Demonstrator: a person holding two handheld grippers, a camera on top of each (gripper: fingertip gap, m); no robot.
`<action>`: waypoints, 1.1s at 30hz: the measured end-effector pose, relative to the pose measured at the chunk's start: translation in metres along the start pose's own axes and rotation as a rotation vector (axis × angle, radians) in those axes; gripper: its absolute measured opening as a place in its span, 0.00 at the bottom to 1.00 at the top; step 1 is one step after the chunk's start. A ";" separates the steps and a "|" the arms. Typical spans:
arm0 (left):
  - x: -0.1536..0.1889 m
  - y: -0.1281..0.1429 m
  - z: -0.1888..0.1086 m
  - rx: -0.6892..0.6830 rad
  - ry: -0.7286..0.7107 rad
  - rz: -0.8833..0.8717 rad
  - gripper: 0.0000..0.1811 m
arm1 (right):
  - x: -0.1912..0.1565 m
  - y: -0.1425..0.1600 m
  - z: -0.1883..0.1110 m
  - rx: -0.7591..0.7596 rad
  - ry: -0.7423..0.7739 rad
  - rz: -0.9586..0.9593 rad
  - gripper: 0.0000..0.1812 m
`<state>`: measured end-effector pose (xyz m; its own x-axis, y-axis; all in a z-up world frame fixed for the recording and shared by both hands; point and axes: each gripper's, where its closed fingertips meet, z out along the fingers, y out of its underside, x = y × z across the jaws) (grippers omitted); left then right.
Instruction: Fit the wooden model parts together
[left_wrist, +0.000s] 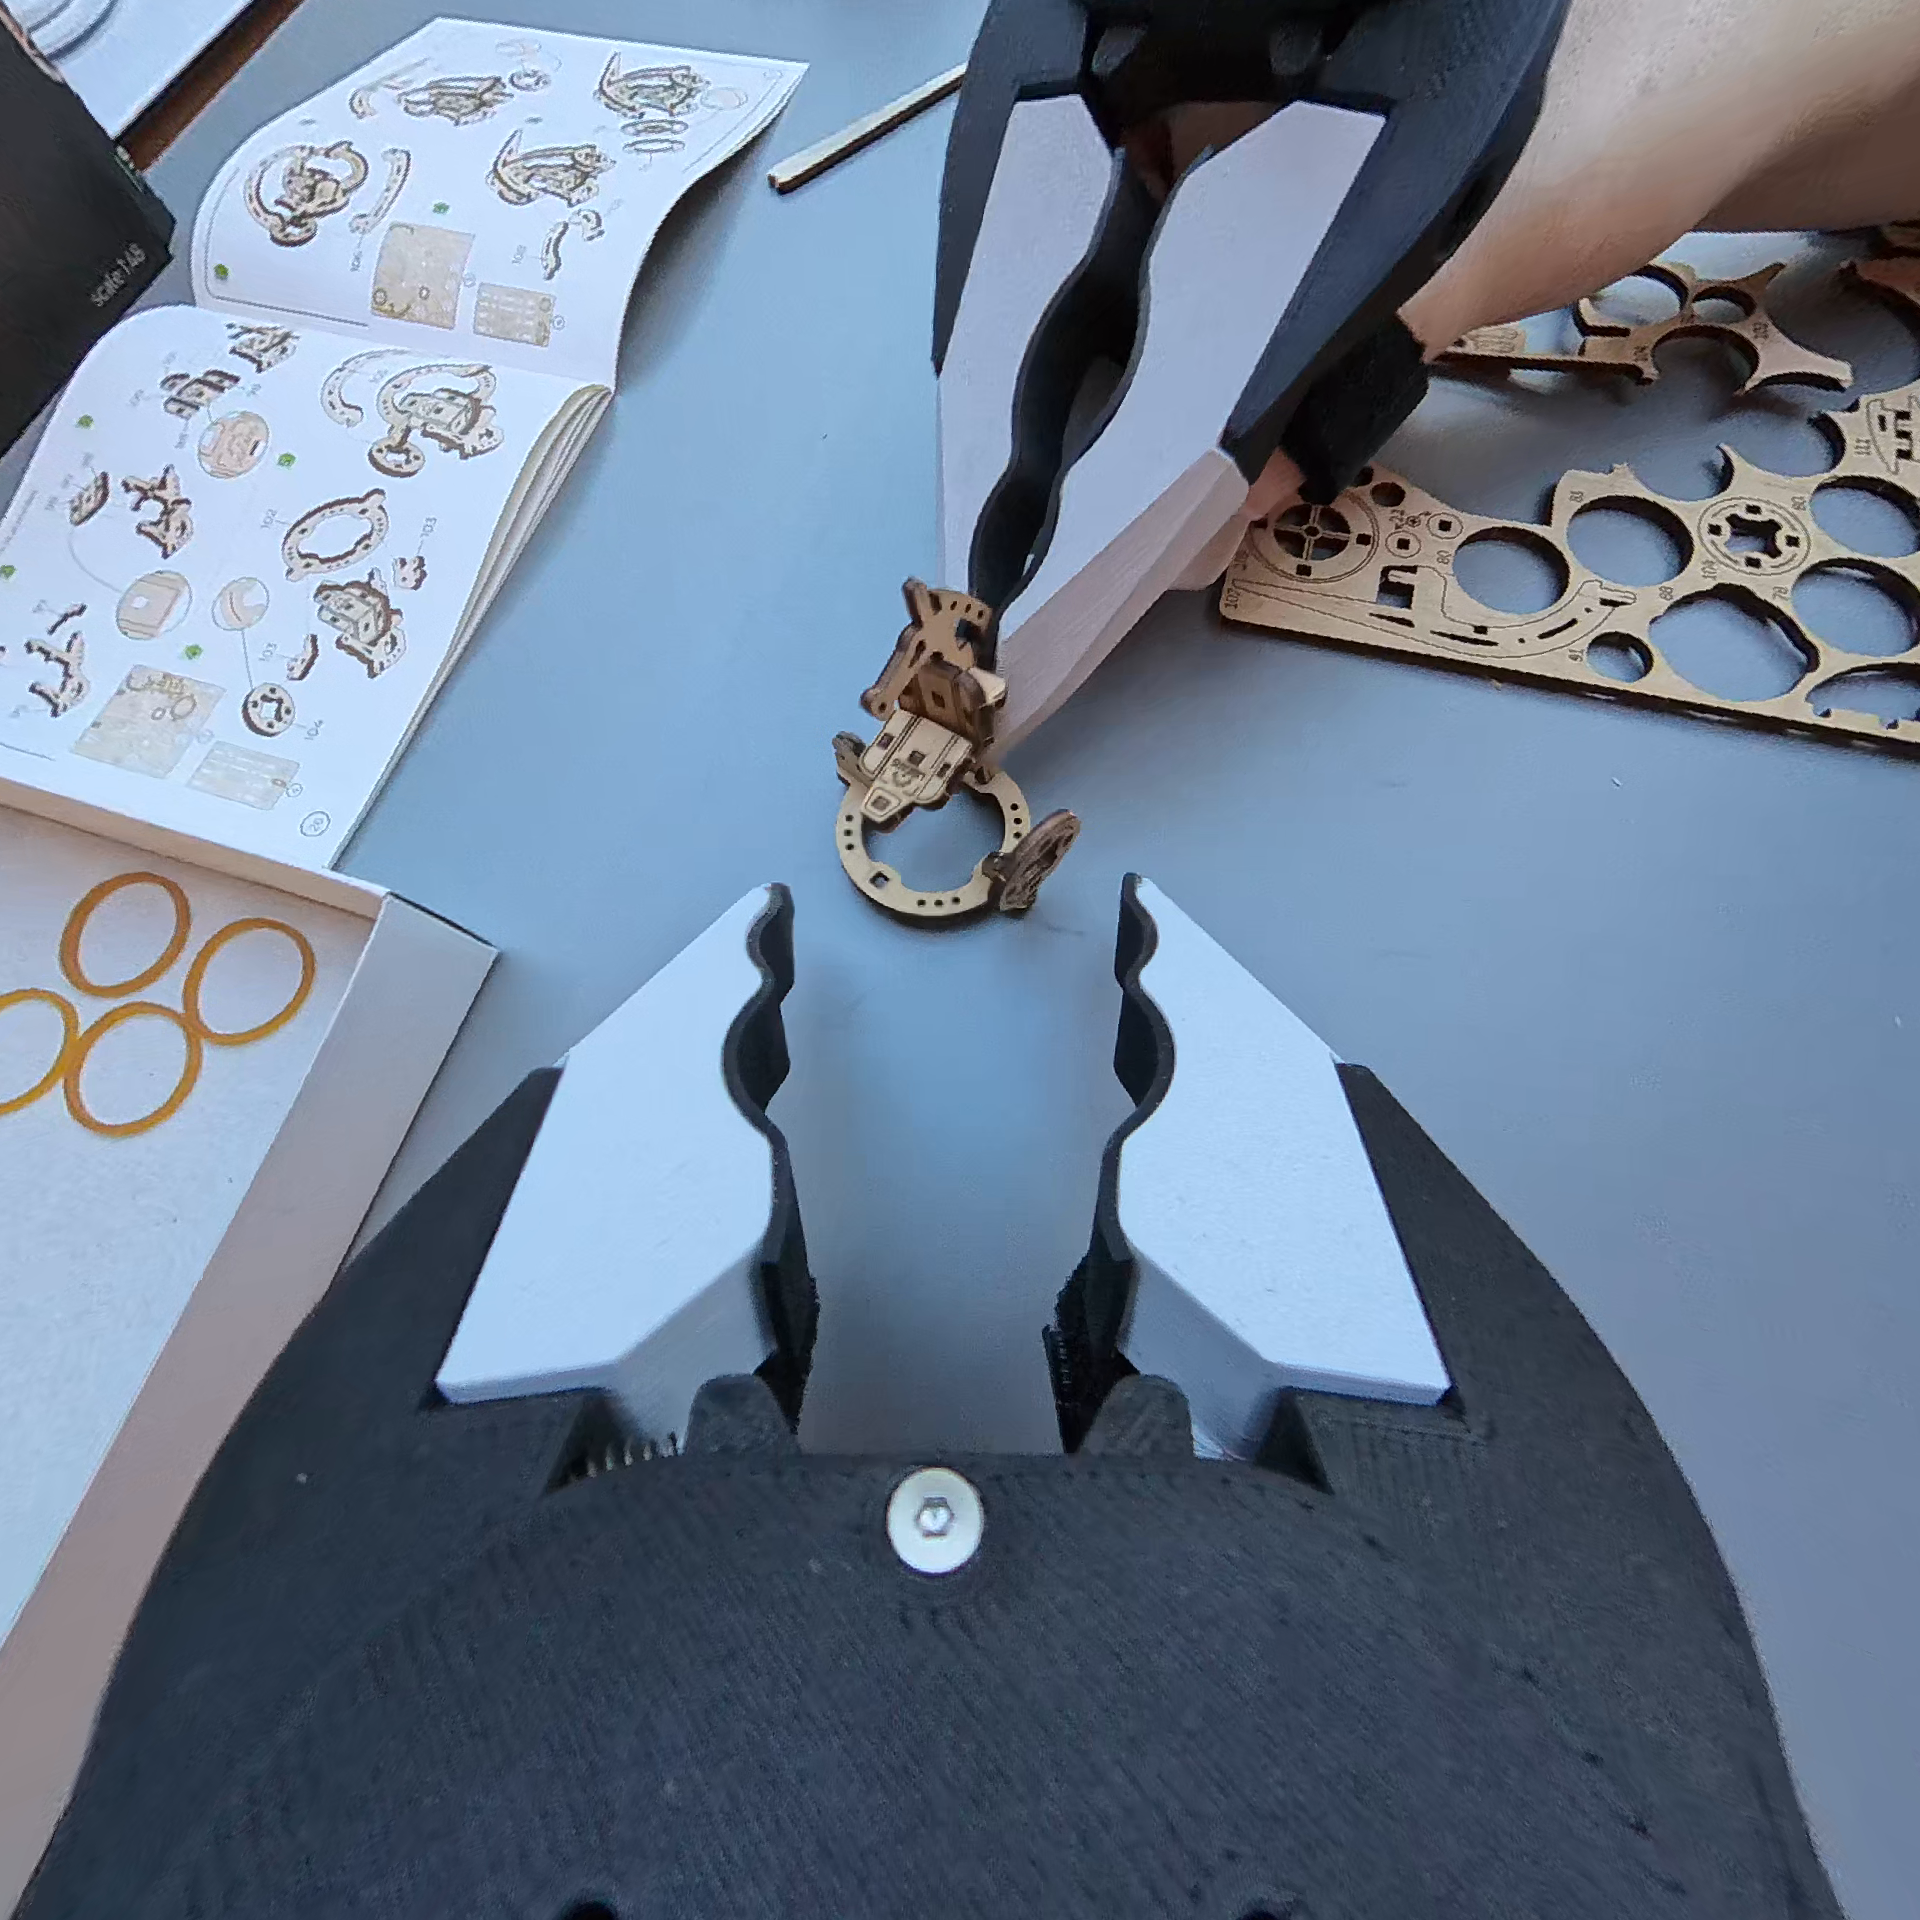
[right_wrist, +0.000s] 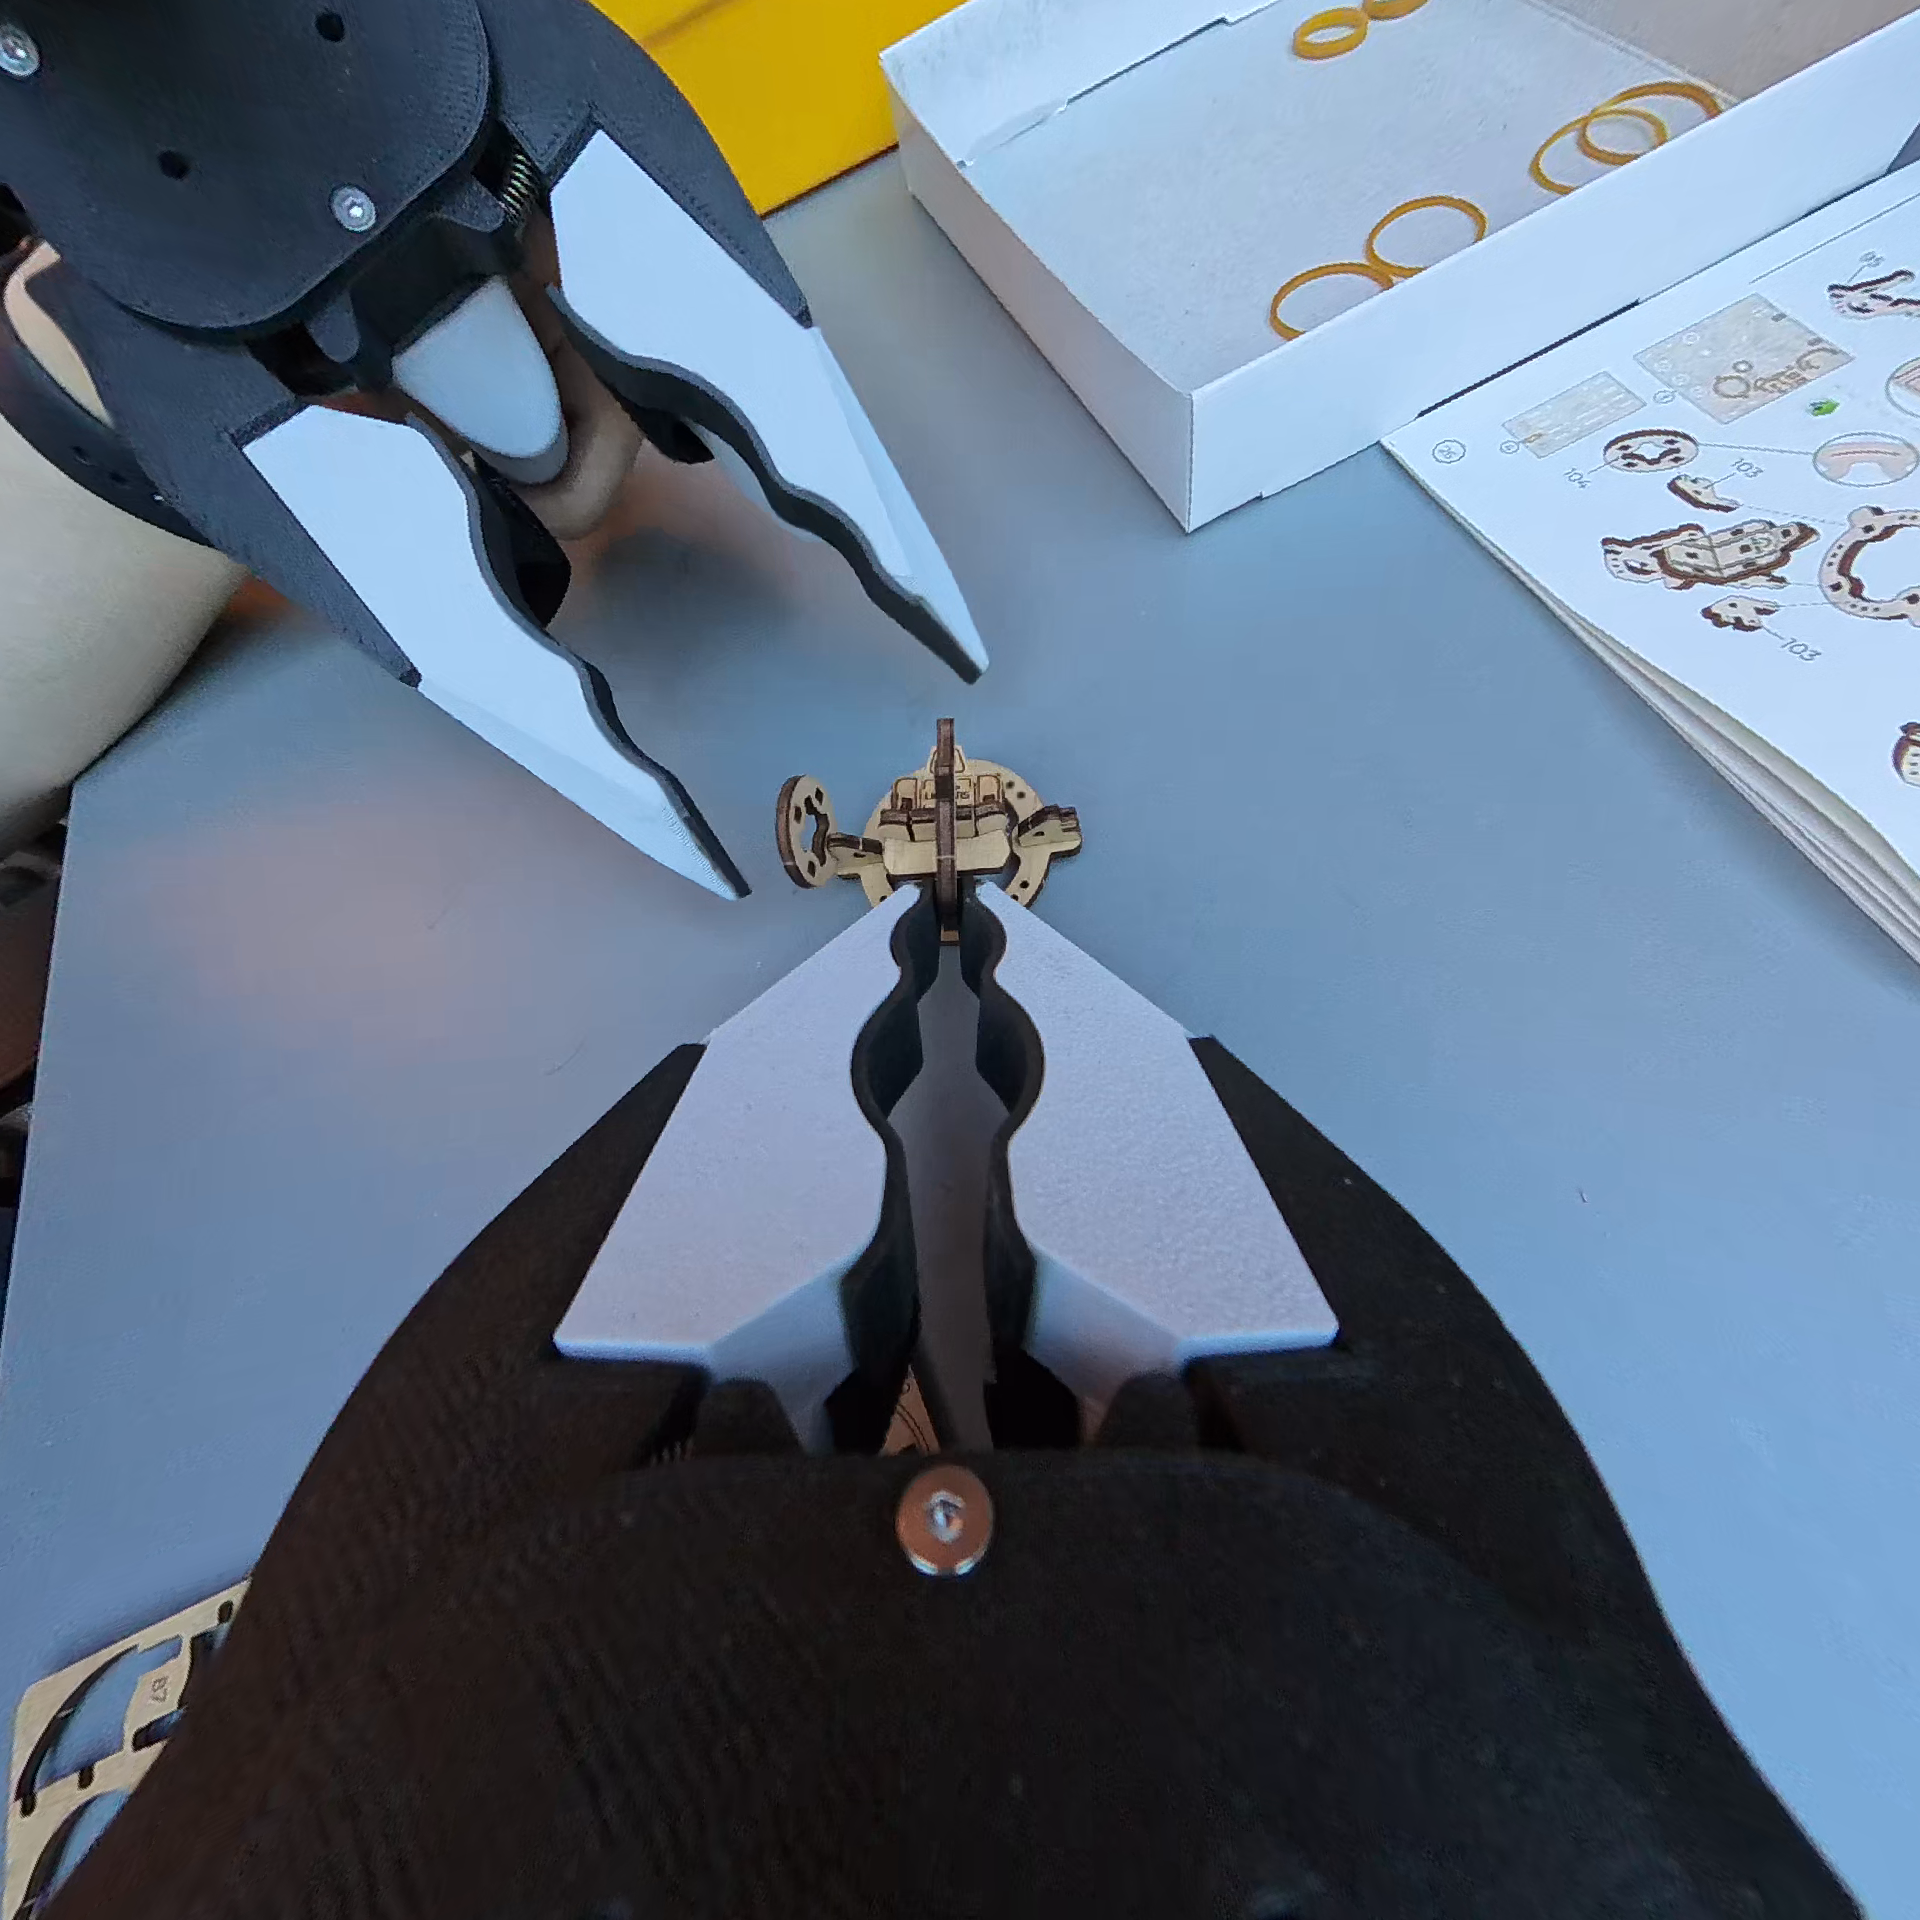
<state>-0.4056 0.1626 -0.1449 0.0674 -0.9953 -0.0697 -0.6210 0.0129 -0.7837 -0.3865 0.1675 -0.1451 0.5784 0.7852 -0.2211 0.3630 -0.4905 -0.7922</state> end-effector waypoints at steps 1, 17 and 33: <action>0.002 0.000 0.001 0.000 0.007 0.010 0.34 | 0.000 0.001 0.001 -0.007 0.001 -0.003 0.01; 0.006 0.004 0.004 -0.022 -0.008 0.089 0.30 | -0.001 0.000 0.003 -0.009 0.013 -0.017 0.01; 0.014 0.005 0.004 -0.016 0.036 0.080 0.28 | -0.001 0.000 0.003 -0.015 0.048 -0.057 0.01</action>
<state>-0.4046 0.1496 -0.1525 -0.0107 -0.9940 -0.1089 -0.6356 0.0908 -0.7666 -0.3894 0.1681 -0.1466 0.5907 0.7931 -0.1485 0.4066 -0.4515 -0.7942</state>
